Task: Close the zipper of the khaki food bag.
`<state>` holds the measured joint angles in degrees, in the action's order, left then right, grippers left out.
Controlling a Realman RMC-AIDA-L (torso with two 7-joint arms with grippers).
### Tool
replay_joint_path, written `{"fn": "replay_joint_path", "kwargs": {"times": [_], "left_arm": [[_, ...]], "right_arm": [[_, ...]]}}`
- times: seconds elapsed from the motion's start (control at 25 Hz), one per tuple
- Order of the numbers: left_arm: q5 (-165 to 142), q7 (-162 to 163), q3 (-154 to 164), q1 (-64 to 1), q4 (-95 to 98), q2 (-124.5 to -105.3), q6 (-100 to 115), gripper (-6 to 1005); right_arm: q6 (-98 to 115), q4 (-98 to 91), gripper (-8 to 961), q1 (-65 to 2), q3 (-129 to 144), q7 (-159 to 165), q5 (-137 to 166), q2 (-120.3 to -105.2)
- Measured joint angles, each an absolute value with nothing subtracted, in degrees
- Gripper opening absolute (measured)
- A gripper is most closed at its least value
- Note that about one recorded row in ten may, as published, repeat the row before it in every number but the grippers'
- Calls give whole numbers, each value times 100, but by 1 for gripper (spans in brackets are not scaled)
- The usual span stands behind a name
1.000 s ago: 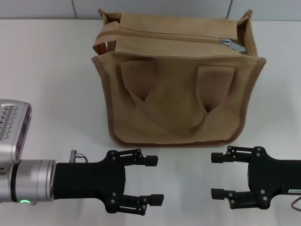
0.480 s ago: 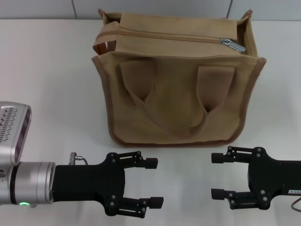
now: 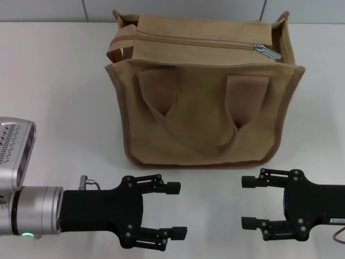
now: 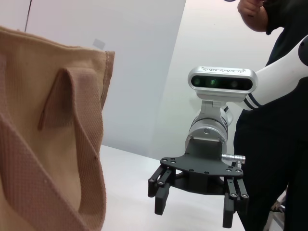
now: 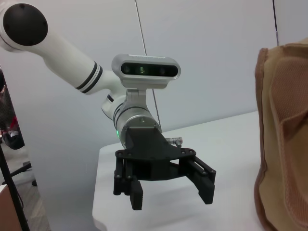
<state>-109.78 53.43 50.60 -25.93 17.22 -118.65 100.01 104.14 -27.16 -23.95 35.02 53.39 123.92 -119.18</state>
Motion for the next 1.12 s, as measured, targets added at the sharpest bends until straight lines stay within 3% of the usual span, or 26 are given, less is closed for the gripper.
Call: {"fn": "replay_joint_path", "kwargs": {"times": [1.12], "left_arm": [[-10977, 5341, 5022, -2576, 1724, -11856, 10006, 834]], "right_arm": [[10340, -2681, 754, -2426, 3462, 5321, 12383, -11918]]}}
